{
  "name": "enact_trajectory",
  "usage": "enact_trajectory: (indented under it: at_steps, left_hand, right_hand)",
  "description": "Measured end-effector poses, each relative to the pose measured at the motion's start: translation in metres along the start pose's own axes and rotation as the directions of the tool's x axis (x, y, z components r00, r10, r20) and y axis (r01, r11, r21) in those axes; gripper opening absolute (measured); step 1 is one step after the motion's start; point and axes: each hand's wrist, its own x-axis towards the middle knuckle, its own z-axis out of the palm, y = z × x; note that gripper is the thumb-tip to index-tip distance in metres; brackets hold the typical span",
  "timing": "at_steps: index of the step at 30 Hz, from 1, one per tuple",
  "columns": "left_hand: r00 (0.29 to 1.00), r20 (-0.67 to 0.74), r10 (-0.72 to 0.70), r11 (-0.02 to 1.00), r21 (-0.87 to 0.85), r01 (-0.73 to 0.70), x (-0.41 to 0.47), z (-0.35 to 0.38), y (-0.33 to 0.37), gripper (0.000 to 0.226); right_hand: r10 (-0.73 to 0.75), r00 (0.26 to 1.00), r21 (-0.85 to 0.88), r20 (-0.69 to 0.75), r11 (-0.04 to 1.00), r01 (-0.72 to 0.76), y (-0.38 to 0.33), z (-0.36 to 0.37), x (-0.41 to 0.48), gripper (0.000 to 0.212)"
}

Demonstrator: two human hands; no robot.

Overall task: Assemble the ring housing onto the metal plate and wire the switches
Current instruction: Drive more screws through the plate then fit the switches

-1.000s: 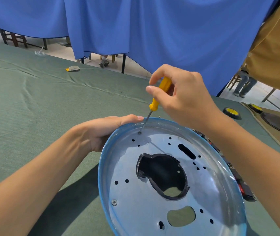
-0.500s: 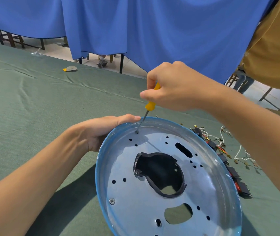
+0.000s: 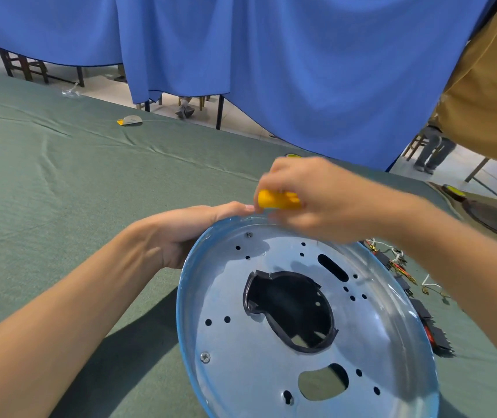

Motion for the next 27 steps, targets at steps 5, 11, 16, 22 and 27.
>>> enact_trajectory:
  at_steps: [5, 11, 16, 22, 27]
  left_hand:
    - [0.998, 0.053, 0.024, 1.000, 0.002, -0.024, 0.001, 0.002, 0.001, 0.035]
    - [1.000, 0.015, 0.003, 1.000, 0.003, -0.003, 0.001, 0.001, 0.000, 0.036]
    - [1.000, -0.018, 0.003, 1.000, -0.012, -0.003, 0.001, 0.000, -0.001, 0.036]
    - [0.999, -0.032, 0.018, 1.000, 0.002, -0.018, 0.001, 0.000, -0.001, 0.040]
    - [0.998, -0.053, 0.031, 1.000, 0.001, -0.031, 0.001, 0.001, -0.001, 0.034]
  right_hand:
    - [-0.035, 0.997, -0.020, -0.070, 0.999, 0.033, 0.006, 0.039, 0.004, 0.012]
    - [-0.086, 0.992, -0.129, -0.094, 0.989, 0.074, 0.013, 0.048, 0.009, 0.018]
    - [-0.129, 0.985, -0.158, -0.118, 0.981, 0.110, 0.013, 0.050, 0.005, 0.010]
    - [-0.033, 0.985, -0.171, -0.167, 0.985, 0.004, 0.002, 0.061, 0.001, 0.019]
    - [0.186, 0.949, -0.110, -0.253, 0.969, -0.219, -0.016, 0.077, -0.001, 0.012]
